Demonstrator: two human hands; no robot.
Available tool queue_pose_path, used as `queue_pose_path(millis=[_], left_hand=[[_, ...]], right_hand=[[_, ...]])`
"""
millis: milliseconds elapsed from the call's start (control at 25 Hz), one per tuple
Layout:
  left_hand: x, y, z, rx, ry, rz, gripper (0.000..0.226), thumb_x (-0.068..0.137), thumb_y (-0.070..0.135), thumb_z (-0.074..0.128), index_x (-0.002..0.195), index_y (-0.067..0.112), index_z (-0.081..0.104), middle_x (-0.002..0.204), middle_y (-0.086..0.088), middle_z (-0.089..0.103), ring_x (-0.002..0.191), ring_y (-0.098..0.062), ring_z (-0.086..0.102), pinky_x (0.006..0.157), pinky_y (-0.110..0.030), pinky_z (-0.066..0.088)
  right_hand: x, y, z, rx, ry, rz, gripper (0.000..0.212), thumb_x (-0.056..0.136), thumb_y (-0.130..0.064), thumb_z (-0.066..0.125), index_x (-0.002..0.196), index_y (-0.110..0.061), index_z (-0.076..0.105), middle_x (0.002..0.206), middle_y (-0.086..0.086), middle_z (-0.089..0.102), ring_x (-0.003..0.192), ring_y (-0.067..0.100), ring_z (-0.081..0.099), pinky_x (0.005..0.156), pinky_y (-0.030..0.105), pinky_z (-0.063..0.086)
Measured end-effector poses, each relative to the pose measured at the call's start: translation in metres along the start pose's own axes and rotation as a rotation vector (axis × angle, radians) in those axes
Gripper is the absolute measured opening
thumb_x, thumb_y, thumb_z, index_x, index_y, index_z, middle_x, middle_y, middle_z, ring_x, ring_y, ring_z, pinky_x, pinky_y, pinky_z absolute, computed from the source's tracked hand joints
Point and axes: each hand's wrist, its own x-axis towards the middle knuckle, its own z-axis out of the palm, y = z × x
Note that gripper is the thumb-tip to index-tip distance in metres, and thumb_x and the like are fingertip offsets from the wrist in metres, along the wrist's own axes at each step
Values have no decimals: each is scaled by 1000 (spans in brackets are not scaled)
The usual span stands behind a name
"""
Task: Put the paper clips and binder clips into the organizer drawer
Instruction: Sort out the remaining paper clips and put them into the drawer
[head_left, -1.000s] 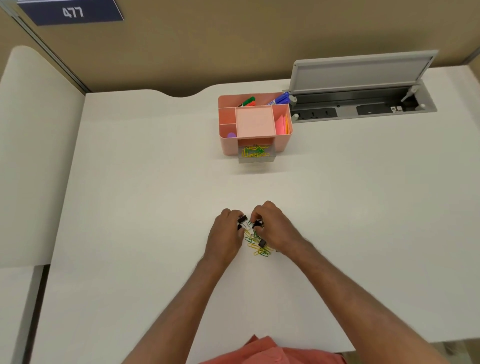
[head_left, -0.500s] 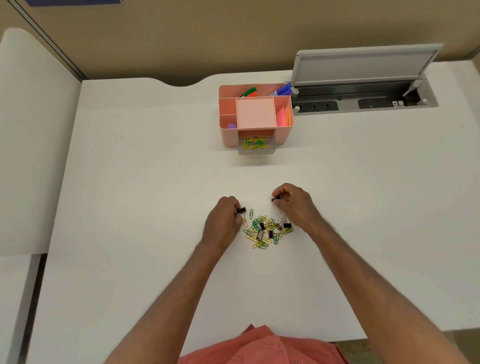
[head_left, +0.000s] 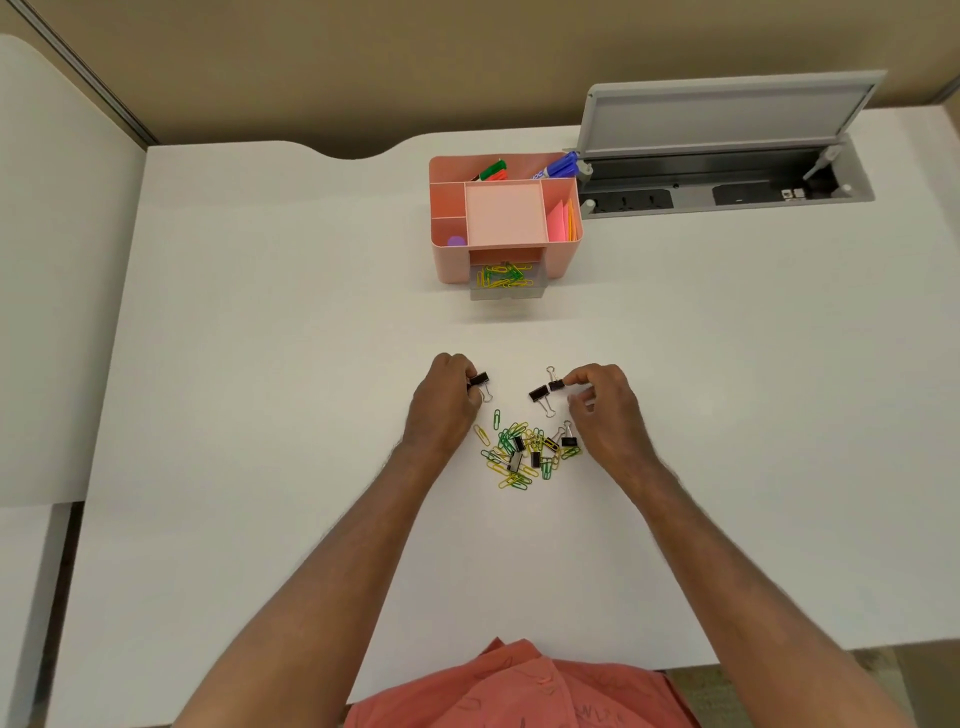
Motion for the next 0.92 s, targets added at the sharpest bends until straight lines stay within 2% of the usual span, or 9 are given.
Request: queue_pose_path(millis=[200,280,360,480,600,680,800,920], left_hand=[[-14,0,4,-50,85,57,22,94,12,61,116,11,61,116,-4,51,87,-23,61,73,-36,52],[-32,2,8,-90,86,86,21,94,15,63,115,14,62,112,0,52,90,-16,58,74,-28,47],[-55,5,16,-96,15,105,22,94,24,66,115,19,62,110,4,54,92,-11,56,76,-26,45],[-84,11,33,-40,-109,123,34,93,29,69,124,21,59,113,2,55,95,-17,59,79,-34,51],[-95,14,47,56,-139,154,46,93,24,69,136,20,52,121,-2,54,101,-23,60,79,-39,55],[-93,16,50,92,-126,151,41,94,22,67,132,21,52,119,-1,53,97,-24,61,76,-41,55],[-89,18,49,120,-137,146,24,95,18,65,117,20,55,111,1,54,89,-23,59,70,-38,52],[-88,18,47,106,-152,136,19,93,15,65,108,22,55,106,4,55,87,-21,59,68,-34,49]], right_hand=[[-39,20,-2,-117,-62,-28,27,90,-8,66,108,-27,61,107,-8,50,88,5,57,76,25,51],[-50,28,2,-140,-95,-81,33,88,-11,71,115,-28,62,113,-9,49,96,9,56,80,26,51],[-55,33,7,-184,-114,-130,40,87,-14,74,123,-26,64,118,-7,49,107,12,54,85,26,51],[-59,33,13,-307,-104,-188,39,88,-19,74,126,-27,64,120,-4,49,112,16,50,76,32,55],[-58,32,14,-347,-105,-232,30,90,-16,72,118,-27,66,115,-2,50,105,18,51,66,37,55],[-58,32,13,-331,-126,-234,22,91,-14,72,110,-23,68,110,-3,51,100,18,53,68,38,55],[-59,32,8,-327,-169,-221,14,92,-15,71,102,-21,65,105,-5,50,93,17,55,70,38,54],[-57,29,1,-295,-230,-142,15,92,-14,72,102,-21,63,103,-4,50,87,13,55,75,30,50]])
